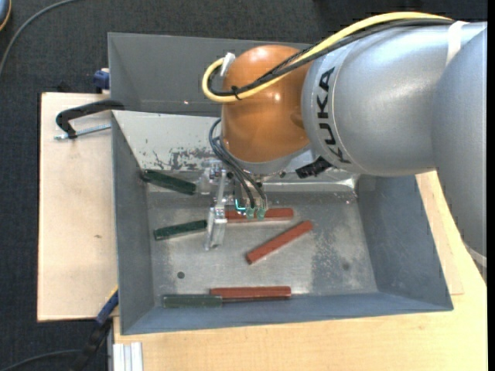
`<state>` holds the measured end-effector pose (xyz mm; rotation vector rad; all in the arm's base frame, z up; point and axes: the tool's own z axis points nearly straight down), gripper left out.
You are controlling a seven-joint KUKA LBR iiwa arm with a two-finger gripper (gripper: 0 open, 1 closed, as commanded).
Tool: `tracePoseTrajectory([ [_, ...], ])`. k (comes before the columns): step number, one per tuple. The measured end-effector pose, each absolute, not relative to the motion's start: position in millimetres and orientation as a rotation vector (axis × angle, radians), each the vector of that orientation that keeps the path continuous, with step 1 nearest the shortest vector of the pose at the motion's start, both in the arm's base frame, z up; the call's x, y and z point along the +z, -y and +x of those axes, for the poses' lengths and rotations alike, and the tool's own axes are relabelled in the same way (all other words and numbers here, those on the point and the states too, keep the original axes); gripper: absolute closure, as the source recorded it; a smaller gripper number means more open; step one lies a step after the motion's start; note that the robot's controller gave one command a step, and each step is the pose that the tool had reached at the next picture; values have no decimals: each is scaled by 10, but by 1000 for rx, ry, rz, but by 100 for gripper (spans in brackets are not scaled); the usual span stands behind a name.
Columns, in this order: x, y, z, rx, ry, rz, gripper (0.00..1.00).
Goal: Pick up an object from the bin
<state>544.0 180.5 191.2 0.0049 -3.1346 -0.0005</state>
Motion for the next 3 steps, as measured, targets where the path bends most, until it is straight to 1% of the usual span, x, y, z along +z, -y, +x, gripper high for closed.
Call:
tracePoseTrajectory([
  [1, 660, -1724, 5565, 1, 3134, 81, 0],
  [2, 709, -1730, 5587, -3, 3141, 80, 100],
  [3, 2409, -1450, 5637, -2, 3103, 571, 100],
])
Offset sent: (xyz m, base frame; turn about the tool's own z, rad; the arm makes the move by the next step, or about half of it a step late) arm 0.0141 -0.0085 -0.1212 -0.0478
